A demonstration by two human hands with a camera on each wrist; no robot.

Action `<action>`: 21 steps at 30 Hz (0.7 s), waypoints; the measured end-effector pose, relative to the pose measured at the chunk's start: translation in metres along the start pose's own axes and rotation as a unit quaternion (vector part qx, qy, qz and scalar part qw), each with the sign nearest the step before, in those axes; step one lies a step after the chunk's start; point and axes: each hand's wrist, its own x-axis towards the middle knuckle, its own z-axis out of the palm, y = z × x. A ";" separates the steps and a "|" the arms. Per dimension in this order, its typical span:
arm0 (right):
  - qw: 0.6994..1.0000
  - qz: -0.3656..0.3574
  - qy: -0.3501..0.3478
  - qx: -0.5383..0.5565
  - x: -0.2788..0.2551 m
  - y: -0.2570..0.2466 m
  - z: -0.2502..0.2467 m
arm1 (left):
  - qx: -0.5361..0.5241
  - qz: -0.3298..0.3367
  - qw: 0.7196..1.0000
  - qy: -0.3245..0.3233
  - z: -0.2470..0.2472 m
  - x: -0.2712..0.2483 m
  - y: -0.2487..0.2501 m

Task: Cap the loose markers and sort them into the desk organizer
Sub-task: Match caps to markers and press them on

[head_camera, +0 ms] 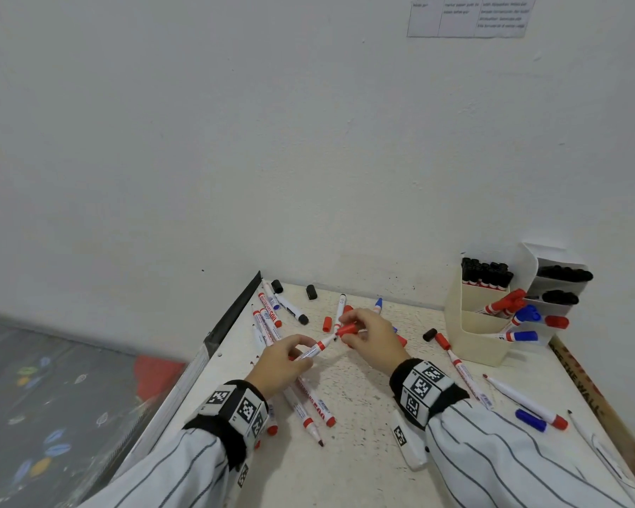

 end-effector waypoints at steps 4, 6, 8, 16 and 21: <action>0.999 -0.001 -0.020 0.027 -0.003 -0.001 -0.001 | 0.016 0.017 1.000 -0.010 0.001 -0.001 0.001; 0.999 0.005 -0.027 0.036 -0.004 0.000 -0.002 | 0.022 0.023 0.999 -0.007 0.001 -0.002 0.000; 0.999 0.012 -0.036 0.029 -0.004 0.003 -0.004 | 0.028 0.028 0.999 -0.002 0.001 -0.003 0.001; 0.997 0.071 -0.037 0.001 -0.011 -0.005 -0.001 | 0.097 0.093 0.991 0.008 0.007 -0.005 0.019; 0.996 0.087 -0.004 -0.011 -0.011 -0.011 -0.003 | 0.185 0.124 0.974 0.049 0.015 -0.004 0.025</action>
